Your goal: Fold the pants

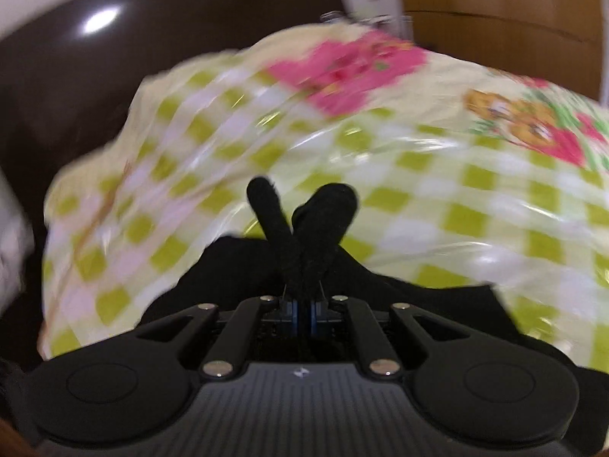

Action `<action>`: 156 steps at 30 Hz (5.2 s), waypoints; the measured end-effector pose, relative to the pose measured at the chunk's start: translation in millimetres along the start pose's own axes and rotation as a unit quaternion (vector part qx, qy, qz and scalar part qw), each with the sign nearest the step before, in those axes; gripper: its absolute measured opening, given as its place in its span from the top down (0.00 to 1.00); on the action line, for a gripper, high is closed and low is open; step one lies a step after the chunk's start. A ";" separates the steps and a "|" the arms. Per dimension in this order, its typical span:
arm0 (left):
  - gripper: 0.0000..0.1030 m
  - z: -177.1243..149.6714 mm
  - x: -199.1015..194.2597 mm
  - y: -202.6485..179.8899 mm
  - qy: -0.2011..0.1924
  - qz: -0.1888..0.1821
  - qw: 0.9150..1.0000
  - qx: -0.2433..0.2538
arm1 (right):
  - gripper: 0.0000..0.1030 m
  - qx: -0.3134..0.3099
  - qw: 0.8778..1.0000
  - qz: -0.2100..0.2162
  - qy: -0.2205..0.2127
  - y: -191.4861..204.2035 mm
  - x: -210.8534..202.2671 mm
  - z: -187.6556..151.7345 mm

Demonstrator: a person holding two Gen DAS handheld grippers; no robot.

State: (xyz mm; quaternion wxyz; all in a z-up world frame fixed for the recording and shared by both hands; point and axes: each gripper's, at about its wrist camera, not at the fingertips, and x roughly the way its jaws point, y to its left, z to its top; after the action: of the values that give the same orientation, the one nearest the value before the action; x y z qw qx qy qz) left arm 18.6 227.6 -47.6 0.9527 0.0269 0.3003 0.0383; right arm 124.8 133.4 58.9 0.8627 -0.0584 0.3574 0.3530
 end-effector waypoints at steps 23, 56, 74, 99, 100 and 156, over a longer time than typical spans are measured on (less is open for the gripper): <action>0.54 -13.5 -2.0 11.9 -0.021 -0.025 0.999 -0.032 | 0.94 0.027 0.994 -0.071 -0.084 -6.3 -5.3 28.9; 0.50 -29.8 -42.2 29.8 -0.042 -0.032 0.996 -0.070 | 0.72 -0.160 0.977 0.141 0.020 76.9 36.0 -41.7; 0.48 21.9 17.8 -16.8 0.000 -0.040 0.999 -0.002 | 0.71 0.158 0.978 -0.128 0.037 -165.7 -65.0 -95.0; 0.48 44.3 -2.3 -64.1 0.043 -0.046 0.996 0.059 | 0.53 0.403 0.897 0.178 0.035 -266.7 -46.8 -176.6; 0.48 44.5 -1.9 -65.6 0.045 -0.045 0.996 0.063 | 0.57 0.406 0.897 0.174 0.029 -265.3 -44.0 -174.9; 0.47 66.5 -30.3 -213.4 0.026 -0.219 0.965 0.143 | 0.56 0.425 0.900 0.096 0.003 -343.3 -154.1 -226.2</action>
State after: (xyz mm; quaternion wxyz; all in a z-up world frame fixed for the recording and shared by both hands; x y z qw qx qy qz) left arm 44.2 10.5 8.3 0.9159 0.0957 0.3262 -0.2137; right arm 141.7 -289.3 -58.6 0.7660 0.3479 0.4799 0.2486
